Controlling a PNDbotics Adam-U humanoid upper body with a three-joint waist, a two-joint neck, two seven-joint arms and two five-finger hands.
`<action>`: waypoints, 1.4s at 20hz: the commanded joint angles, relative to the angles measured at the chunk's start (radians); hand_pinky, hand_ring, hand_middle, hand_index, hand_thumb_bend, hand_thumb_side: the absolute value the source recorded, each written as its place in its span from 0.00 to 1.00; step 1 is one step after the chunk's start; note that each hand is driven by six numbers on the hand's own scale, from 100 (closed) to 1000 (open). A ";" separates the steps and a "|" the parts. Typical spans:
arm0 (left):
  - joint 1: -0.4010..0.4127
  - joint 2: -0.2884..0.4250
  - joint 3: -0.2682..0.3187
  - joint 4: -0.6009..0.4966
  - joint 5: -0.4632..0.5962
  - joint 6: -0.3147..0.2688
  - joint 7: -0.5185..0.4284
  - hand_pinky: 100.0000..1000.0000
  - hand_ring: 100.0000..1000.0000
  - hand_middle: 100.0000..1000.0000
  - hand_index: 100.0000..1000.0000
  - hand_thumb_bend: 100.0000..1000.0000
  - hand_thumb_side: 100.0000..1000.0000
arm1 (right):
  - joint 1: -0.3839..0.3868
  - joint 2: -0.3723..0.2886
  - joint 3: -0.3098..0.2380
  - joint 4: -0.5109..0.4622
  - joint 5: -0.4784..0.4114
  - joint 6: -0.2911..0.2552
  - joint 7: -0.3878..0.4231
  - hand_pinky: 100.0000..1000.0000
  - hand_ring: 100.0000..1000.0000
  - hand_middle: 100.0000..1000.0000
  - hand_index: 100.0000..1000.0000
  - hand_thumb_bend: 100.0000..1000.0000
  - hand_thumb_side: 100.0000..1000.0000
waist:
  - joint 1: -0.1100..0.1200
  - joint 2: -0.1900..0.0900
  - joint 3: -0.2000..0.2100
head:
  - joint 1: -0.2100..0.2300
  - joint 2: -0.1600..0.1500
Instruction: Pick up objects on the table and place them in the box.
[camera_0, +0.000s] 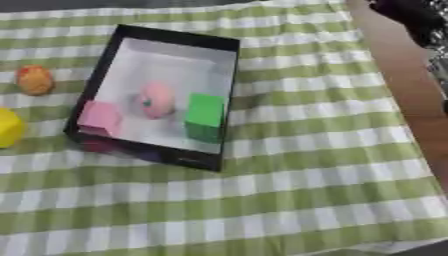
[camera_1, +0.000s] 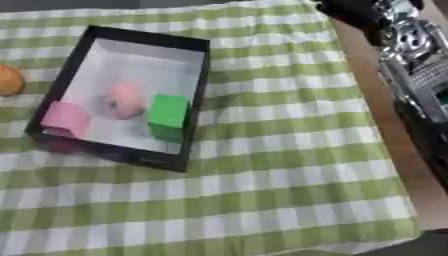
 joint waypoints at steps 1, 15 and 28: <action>-0.046 0.176 -0.044 0.037 -0.071 0.070 -0.168 0.76 0.77 0.74 0.83 0.39 0.53 | 0.010 -0.006 -0.020 -0.035 0.005 -0.003 -0.003 0.94 0.78 0.68 0.75 0.07 0.36 | 0.018 -0.044 0.002 | 0.022 -0.002; -0.211 0.323 -0.267 0.279 -0.194 0.065 -0.745 0.79 0.75 0.75 0.86 0.59 0.43 | 0.031 0.006 -0.014 -0.050 0.004 0.006 -0.002 0.93 0.77 0.66 0.74 0.07 0.35 | 0.030 -0.054 -0.003 | 0.051 -0.002; -0.312 0.253 -0.383 0.363 -0.215 0.114 -0.847 0.79 0.75 0.75 0.85 0.67 0.34 | 0.035 0.010 -0.014 -0.049 0.000 0.010 -0.010 0.93 0.76 0.66 0.74 0.07 0.35 | 0.030 -0.056 -0.001 | 0.073 -0.002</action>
